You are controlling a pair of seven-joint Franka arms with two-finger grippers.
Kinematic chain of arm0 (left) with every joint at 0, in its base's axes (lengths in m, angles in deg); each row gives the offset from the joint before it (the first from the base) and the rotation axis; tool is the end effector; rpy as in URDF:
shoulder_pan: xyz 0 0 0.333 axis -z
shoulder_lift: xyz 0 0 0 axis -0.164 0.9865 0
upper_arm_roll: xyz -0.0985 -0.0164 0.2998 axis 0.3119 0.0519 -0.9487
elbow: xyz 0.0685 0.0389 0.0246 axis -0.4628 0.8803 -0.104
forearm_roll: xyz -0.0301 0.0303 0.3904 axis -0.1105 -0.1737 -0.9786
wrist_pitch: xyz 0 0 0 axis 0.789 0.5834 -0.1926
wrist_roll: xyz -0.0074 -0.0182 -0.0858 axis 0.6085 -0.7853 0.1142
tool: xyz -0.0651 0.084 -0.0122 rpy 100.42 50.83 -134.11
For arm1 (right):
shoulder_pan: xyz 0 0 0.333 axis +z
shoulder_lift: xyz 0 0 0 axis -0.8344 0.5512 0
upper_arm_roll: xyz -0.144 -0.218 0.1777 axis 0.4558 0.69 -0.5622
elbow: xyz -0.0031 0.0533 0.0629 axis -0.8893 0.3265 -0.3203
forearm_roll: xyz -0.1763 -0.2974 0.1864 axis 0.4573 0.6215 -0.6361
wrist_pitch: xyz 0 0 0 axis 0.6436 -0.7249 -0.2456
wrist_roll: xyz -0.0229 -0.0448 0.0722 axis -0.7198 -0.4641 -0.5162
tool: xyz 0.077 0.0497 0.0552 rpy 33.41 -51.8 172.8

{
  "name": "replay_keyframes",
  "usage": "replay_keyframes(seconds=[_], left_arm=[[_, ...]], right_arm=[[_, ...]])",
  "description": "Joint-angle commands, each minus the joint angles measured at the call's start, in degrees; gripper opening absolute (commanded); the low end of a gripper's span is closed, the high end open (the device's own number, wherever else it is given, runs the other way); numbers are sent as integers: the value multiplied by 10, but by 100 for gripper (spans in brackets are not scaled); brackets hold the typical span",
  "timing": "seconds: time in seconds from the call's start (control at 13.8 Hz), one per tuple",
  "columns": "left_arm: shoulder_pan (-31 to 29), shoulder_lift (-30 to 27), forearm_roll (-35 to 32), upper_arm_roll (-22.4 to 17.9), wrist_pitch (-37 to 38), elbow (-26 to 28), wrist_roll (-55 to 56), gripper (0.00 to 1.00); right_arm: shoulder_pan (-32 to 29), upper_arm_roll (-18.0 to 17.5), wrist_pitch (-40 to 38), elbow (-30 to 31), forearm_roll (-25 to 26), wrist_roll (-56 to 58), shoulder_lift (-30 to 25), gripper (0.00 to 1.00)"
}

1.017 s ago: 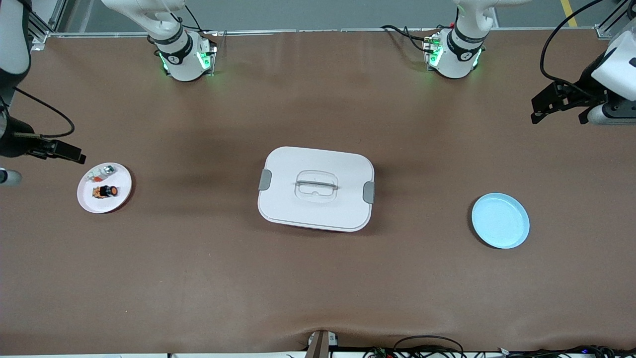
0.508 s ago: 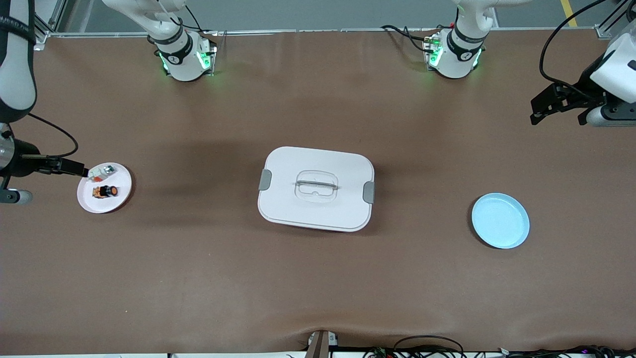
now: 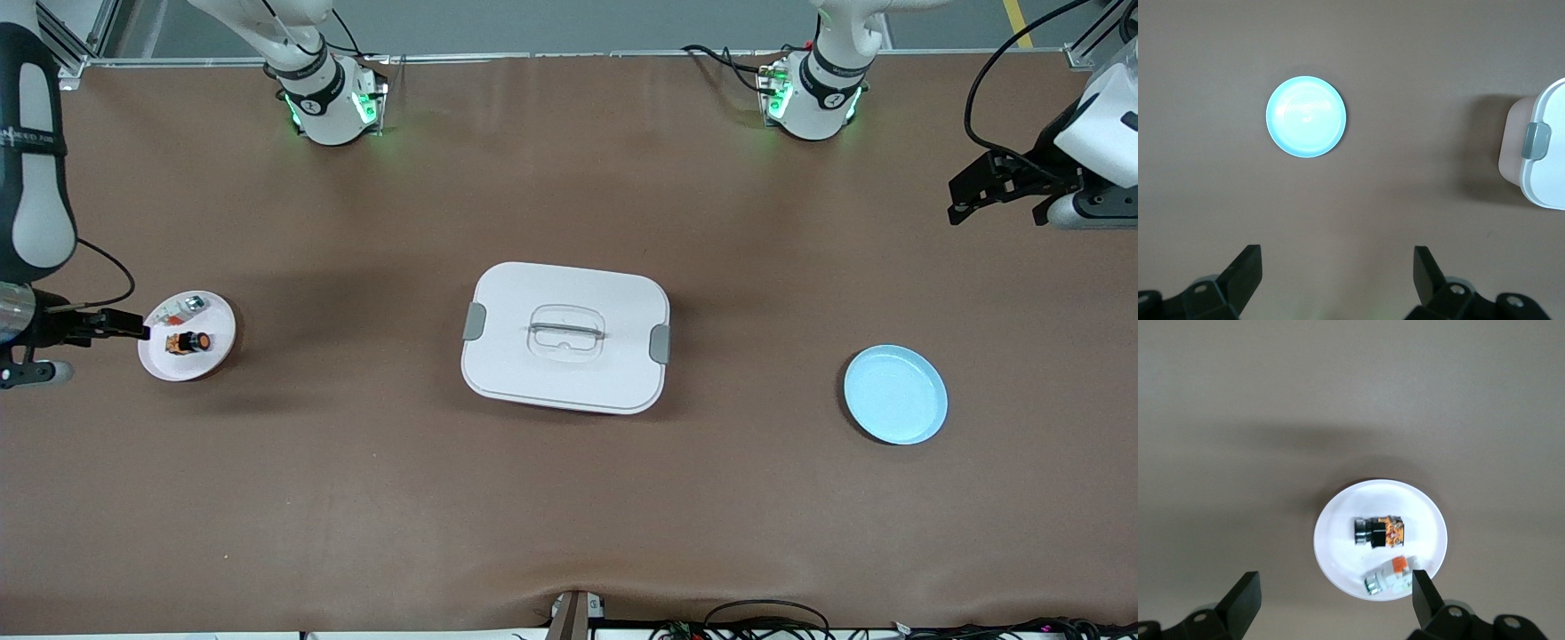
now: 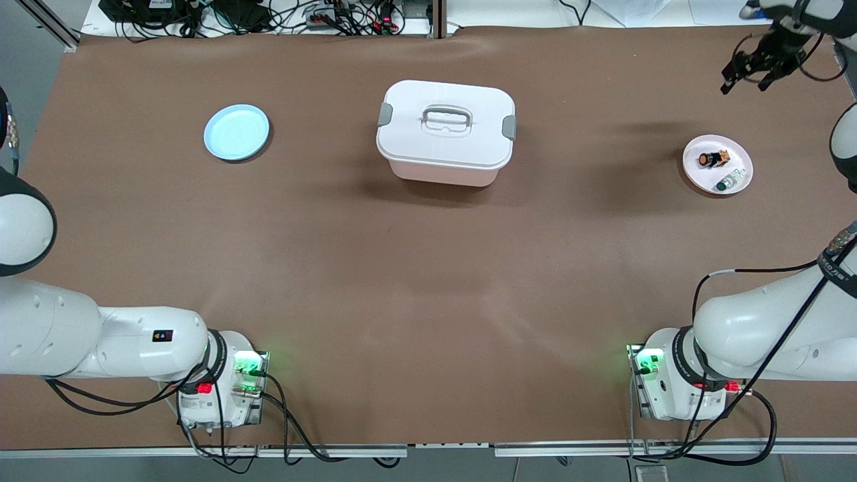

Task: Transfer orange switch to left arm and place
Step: 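Move the right gripper down over the white plate to the orange switch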

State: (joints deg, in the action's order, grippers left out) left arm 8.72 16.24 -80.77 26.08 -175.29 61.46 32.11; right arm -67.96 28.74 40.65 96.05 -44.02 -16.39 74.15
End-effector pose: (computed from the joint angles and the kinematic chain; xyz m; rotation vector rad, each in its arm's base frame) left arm 0.5359 -0.0582 0.6481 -3.1297 0.0421 -0.0207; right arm 0.5999 -0.1818 0.3700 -3.1116 -0.1663 0.1693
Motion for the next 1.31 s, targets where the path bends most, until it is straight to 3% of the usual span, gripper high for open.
replay_keyframes(seconds=[0.0, 0.36, 0.58, 0.87, 1.23], left_arm=[[-2, 5, 1, 0, 9, -14, -11, 100], [-2, 6, 2, 0, 9, -14, -10, 100], [-2, 7, 2, 1, 9, -14, -8, 100], [-2, 9, 1, 1, 9, -14, -9, 100], [-2, 9, 1, 1, 9, -14, -9, 100]], right_arm=[[-22, -9, 65, 62, -2, 31, -13, 100], [-45, -9, 182, 130, -7, 46, 7, 100], [-56, -9, 237, 144, -45, 96, 38, 100], [-60, -10, 257, 150, -88, 105, 68, 100], [-54, -10, 333, 188, -88, 115, 76, 100]])
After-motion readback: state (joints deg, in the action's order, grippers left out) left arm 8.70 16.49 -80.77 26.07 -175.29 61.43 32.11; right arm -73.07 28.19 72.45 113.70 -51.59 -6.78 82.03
